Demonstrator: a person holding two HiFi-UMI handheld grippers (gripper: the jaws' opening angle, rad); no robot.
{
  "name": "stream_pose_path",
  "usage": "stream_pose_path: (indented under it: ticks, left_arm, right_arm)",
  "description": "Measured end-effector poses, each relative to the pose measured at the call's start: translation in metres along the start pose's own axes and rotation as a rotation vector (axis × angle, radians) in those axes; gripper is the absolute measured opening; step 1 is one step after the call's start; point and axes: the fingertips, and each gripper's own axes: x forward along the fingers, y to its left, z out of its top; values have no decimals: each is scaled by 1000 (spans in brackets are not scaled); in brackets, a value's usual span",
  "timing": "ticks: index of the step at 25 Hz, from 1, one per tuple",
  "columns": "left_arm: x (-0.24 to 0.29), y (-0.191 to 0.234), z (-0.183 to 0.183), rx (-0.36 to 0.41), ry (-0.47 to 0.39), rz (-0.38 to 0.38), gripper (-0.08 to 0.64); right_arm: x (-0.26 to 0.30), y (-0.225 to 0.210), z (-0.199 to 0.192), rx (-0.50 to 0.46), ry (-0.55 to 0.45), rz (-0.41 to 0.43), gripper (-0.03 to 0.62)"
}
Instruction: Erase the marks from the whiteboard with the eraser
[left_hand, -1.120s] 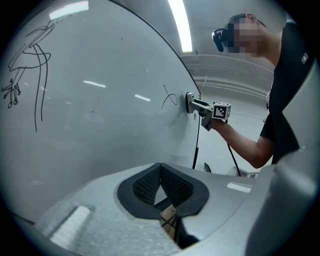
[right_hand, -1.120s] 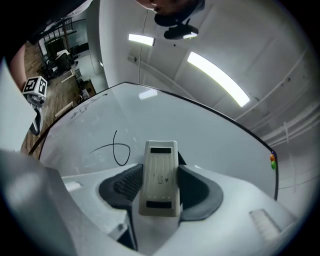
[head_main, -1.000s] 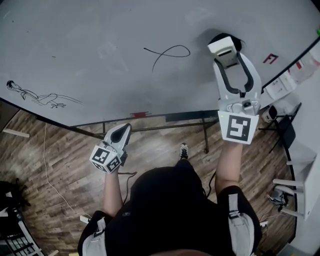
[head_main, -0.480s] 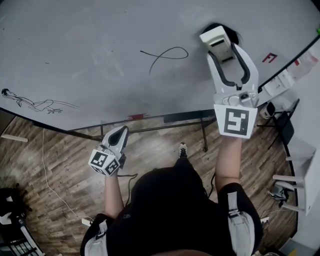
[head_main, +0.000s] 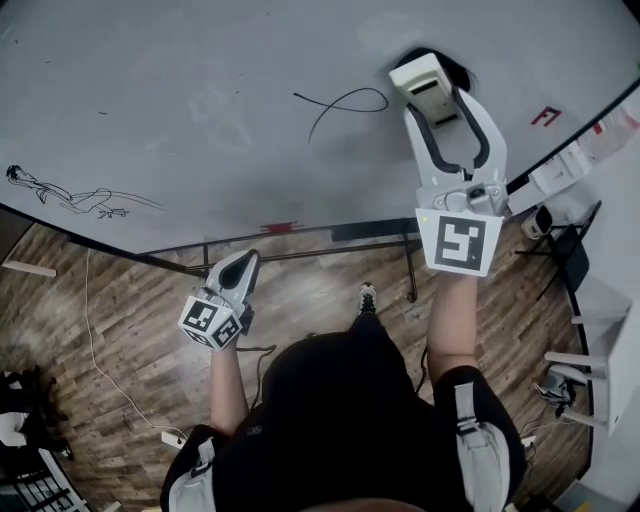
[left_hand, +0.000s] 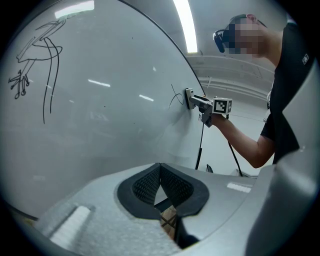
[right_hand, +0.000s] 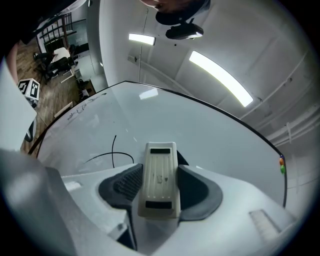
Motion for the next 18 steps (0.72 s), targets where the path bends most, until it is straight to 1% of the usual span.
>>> stream_pose_path:
  ticks: [2, 4, 11, 18]
  left_arm:
    - [-3, 1, 0, -1, 1, 3, 11]
    - [-6, 2, 0, 0, 3, 7, 11]
    - [-11, 3, -2, 3, 9, 14, 11]
    - [-10, -4, -3, 5, 14, 7, 11]
  right_arm:
    - [1, 11, 0, -4, 19, 30, 224]
    - [2, 20, 2, 12, 16, 54, 224]
    - [4, 36, 5, 27, 9, 74, 224]
    - [5, 60, 6, 16, 4, 119, 224]
